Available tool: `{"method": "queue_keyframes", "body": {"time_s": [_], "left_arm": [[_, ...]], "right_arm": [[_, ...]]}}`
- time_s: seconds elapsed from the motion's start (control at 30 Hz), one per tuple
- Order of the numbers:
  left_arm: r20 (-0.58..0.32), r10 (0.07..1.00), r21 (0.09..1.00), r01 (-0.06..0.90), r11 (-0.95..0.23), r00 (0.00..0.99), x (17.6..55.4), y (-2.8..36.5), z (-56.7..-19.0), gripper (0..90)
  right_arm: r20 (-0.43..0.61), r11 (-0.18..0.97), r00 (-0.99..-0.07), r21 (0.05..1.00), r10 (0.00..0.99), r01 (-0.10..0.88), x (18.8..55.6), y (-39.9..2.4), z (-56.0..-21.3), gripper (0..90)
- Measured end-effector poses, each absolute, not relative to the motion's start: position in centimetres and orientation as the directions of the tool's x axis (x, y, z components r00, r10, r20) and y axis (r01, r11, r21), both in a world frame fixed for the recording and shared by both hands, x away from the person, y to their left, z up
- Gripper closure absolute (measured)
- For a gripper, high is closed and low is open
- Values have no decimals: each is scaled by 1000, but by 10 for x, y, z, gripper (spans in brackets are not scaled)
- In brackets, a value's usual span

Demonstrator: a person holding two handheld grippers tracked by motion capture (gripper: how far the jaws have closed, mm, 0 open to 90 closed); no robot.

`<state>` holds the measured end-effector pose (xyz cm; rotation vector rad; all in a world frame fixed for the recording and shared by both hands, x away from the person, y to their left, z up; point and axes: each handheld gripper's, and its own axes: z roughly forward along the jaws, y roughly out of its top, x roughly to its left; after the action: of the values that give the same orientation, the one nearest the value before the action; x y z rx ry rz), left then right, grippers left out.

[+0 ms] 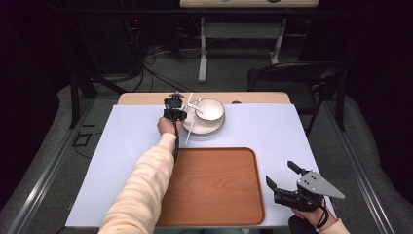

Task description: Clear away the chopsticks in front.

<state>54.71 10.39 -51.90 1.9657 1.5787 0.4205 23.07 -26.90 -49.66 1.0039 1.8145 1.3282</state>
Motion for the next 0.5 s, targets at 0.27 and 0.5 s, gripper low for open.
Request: {"method": "queue_keyframes", "body": {"time_s": [0.27,0.5], "left_arm": [[-139,962,630,771,-97,235,542,119,-507,845],[-141,961,654,751,-89,236,531,135,-496,844]], "right_arm": [[-73,189,-483,962,873,196,231,-269,-497,141],[-74,190,-483,962,872,196,231,-269,-497,141]]}}
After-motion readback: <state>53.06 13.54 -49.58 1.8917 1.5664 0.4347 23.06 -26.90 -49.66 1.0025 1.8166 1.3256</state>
